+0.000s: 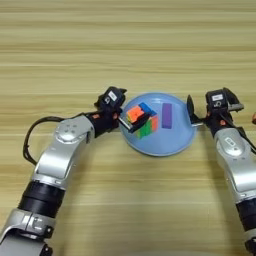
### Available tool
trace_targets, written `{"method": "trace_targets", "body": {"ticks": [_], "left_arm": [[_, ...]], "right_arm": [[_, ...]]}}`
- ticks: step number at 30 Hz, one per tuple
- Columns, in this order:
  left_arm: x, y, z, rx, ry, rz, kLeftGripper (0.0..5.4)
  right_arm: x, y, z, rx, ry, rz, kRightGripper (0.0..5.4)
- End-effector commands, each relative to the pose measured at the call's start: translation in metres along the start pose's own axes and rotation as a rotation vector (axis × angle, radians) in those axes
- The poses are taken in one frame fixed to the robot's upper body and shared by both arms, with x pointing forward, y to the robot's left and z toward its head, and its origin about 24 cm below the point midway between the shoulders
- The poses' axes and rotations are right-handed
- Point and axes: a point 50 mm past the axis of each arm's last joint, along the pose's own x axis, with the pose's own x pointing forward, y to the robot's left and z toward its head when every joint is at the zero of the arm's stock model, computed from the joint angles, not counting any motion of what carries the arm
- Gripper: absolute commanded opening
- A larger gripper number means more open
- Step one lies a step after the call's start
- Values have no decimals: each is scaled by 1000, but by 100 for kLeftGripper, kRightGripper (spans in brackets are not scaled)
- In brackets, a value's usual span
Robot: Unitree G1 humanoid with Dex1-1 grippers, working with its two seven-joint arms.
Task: Move the objects on the table
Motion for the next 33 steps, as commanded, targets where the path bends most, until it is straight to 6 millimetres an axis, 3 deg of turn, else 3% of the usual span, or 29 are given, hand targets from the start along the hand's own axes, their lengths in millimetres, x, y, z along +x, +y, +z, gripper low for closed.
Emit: {"method": "trace_targets", "body": {"ticks": [1,15,27,33], "left_arm": [[-7,15,18,36,-34,47,539],[-40,48,32,57,-26,157,539],[-57,60,15,20,51,207,539],[-64,49,-19,-32,151,197,539]], "right_arm": [[1,-1,3,5,-14,-1,540],[3,0,4,6,-16,-2,540],[4,2,4,11,-14,2,540],[4,1,4,11,-13,1,540]]}}
